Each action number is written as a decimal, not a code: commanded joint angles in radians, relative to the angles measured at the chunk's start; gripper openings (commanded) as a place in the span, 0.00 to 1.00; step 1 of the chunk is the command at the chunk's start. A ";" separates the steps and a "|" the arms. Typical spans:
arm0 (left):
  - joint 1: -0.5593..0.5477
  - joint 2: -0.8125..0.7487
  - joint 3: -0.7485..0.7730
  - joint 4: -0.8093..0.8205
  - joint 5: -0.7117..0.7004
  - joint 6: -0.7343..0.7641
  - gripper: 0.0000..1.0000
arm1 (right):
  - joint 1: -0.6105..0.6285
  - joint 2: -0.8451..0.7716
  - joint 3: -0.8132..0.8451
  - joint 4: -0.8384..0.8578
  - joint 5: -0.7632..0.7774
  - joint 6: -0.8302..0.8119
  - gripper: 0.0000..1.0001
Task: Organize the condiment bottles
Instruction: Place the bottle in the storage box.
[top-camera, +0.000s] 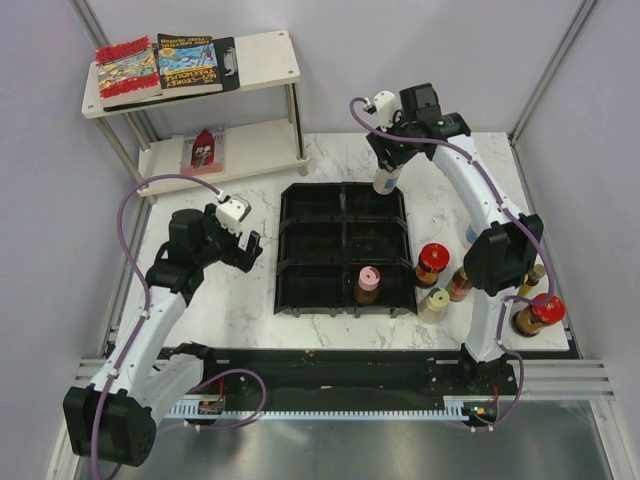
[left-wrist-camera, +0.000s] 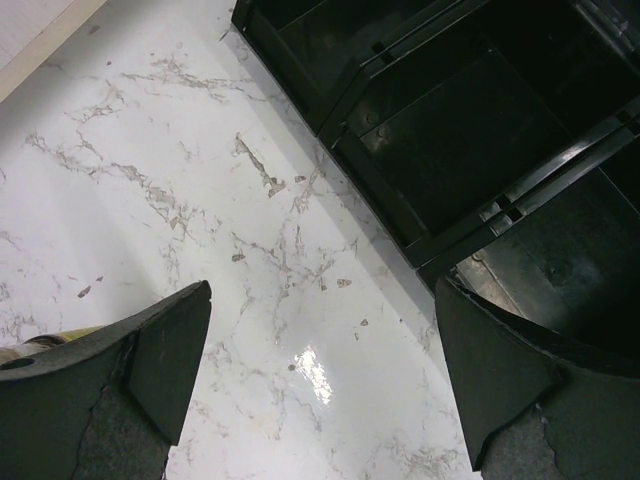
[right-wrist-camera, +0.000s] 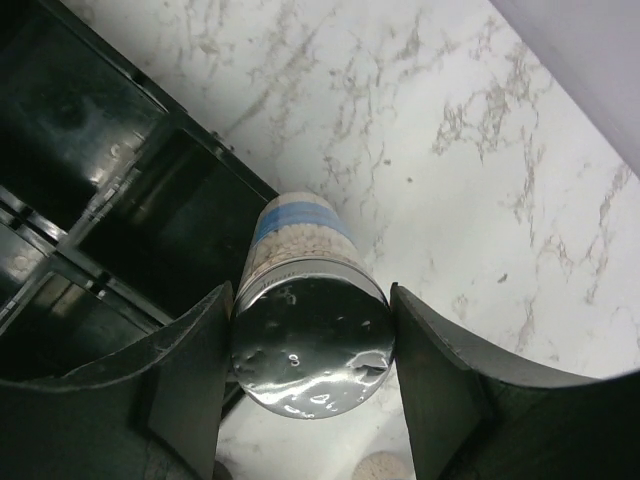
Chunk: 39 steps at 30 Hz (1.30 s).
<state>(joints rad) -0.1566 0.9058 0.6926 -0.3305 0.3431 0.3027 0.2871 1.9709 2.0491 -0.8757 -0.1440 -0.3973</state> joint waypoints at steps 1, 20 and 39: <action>0.009 0.011 -0.004 0.053 0.011 -0.028 0.99 | 0.052 0.020 0.068 0.050 0.026 0.020 0.00; 0.019 0.007 -0.015 0.062 0.025 -0.024 1.00 | 0.213 0.000 -0.122 0.139 0.052 0.051 0.00; 0.023 0.008 -0.016 0.062 0.042 -0.024 0.99 | 0.241 -0.113 -0.290 0.170 0.067 0.041 0.00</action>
<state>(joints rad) -0.1402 0.9230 0.6804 -0.3042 0.3504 0.3027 0.5198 1.9324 1.7599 -0.7105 -0.0704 -0.3641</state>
